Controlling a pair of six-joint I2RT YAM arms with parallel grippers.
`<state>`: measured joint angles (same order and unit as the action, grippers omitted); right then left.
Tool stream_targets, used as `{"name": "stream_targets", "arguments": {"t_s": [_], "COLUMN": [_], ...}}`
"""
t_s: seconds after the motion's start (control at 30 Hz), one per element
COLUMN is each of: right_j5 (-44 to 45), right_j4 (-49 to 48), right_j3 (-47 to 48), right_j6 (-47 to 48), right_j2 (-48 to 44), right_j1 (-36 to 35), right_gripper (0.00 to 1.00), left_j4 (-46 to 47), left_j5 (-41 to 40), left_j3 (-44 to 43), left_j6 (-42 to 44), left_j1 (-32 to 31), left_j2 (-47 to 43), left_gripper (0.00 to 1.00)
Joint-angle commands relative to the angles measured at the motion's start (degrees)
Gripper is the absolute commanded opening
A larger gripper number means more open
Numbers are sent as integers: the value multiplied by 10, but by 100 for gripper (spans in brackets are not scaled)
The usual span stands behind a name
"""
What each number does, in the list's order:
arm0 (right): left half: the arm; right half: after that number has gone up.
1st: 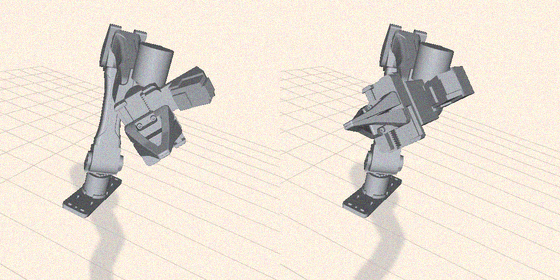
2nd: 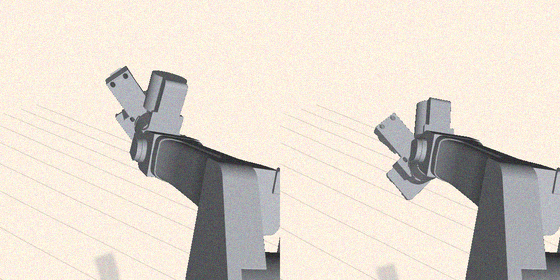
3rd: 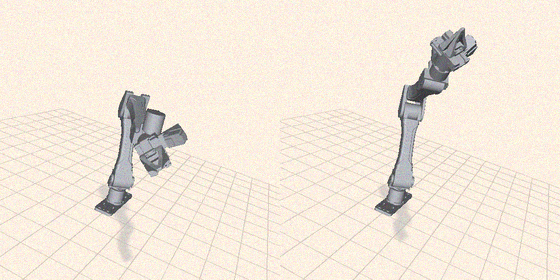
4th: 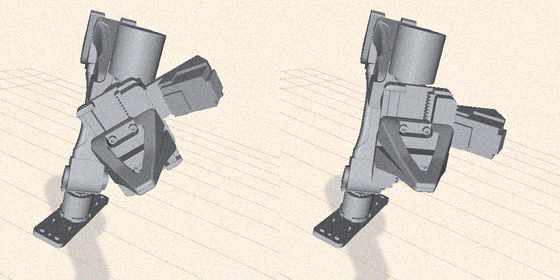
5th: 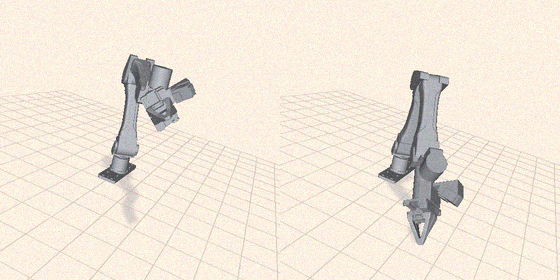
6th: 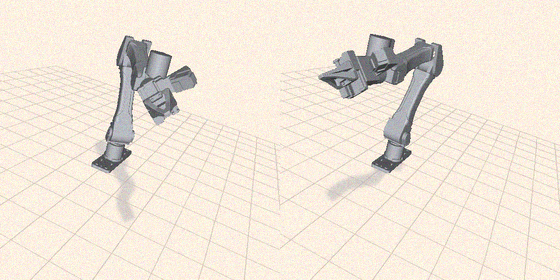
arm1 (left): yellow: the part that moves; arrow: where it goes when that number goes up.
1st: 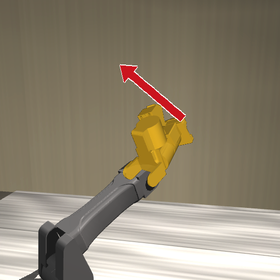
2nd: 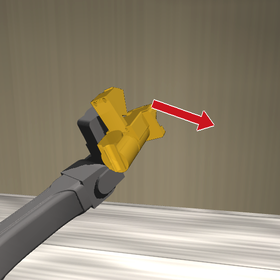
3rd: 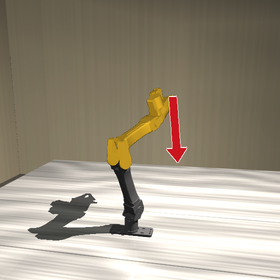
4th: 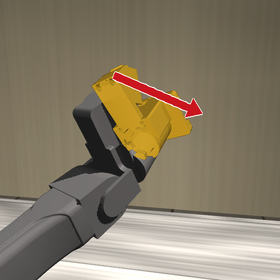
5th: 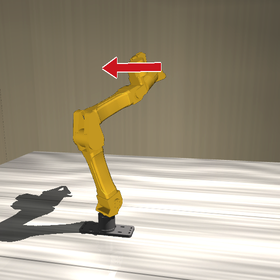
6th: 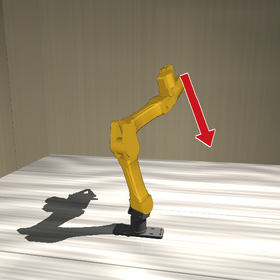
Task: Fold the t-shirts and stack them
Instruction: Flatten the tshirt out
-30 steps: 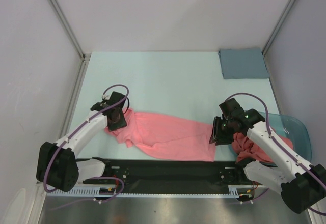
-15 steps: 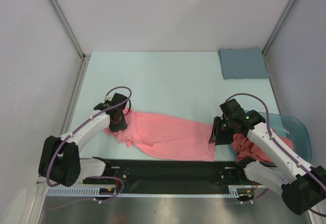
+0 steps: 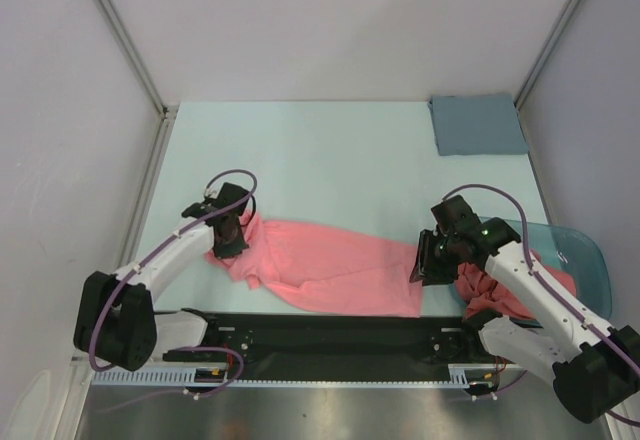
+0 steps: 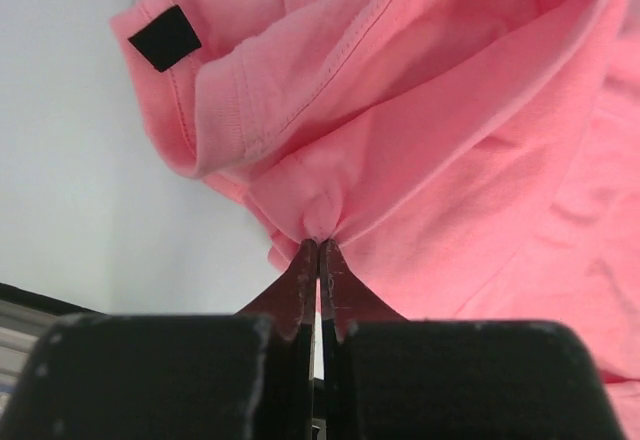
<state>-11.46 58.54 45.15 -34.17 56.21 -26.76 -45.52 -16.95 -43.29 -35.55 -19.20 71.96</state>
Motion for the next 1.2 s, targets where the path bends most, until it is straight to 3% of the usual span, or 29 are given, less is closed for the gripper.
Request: {"name": "stream_targets", "arguments": {"t_s": [0.0, 0.47, 0.77, 1.17], "right_j5": [-7, 53, 90, 155], "right_j4": [-18, -95, -133, -122], "right_j3": [-6, 1, 72, 91], "right_j6": [-5, -29, -88, -141], "right_j2": [4, 135, 272, 305], "right_j1": [0, -31, -18, -45], "right_gripper": [41, 36, 36, 40], "left_j4": [-24, -71, -81, -76], "left_j5": [-17, 58, 66, 75], "left_j3": [-38, -98, -101, -101], "left_j6": [-11, -36, -30, -15], "left_j1": [3, 3, 2, 2], "left_j2": [-39, -184, -214, -226], "left_gripper": [0, 0, 0, 0]}}
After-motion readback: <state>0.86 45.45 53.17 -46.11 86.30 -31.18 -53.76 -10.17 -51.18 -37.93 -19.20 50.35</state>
